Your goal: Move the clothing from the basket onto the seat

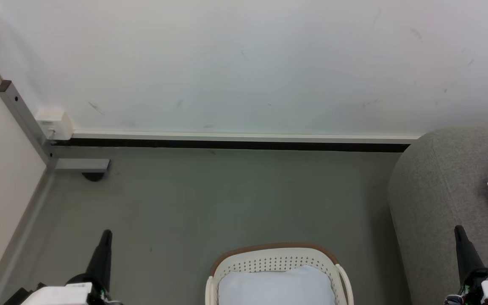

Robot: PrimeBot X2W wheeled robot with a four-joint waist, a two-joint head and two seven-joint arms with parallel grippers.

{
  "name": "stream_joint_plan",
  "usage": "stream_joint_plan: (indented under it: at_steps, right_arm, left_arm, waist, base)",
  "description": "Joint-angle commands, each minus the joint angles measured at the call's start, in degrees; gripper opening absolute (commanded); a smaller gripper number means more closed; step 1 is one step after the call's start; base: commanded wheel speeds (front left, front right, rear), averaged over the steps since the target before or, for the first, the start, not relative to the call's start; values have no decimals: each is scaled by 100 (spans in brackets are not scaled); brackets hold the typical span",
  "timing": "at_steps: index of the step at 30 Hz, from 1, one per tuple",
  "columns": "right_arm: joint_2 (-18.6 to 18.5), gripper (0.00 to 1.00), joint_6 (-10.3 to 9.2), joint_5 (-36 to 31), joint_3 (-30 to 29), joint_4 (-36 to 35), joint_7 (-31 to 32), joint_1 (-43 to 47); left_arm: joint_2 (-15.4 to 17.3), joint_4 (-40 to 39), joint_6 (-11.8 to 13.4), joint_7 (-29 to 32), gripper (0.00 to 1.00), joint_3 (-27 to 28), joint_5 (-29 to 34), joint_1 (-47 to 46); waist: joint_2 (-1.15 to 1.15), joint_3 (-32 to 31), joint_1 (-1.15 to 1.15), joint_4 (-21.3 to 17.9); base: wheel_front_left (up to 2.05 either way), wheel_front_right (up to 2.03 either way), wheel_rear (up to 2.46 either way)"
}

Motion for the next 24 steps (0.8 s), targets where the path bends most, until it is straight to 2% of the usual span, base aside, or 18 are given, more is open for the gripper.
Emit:
stream_joint_plan:
  at_steps: [1, 9, 24]
  right_arm:
    - [17, 0, -11, 74, -33, 8, 25, -56]
    - [39, 0, -12, 338, -78, 17, 105, -89]
    - [35, 0, -12, 314, -73, 16, 103, -87]
  left_arm:
    - [14, -28, -40, 42, 0, 26, -142, -69]
    - [6, -40, -65, 120, 0, 57, -428, -94]
    - [7, -38, -55, 119, 0, 54, -412, -91]
  waist:
    - [0, 5, 0, 3]
    - [0, 41, 0, 24]
    - [0, 42, 0, 24]
  base:
    - [0, 0, 0]
    - [0, 0, 0]
    - [0, 0, 0]
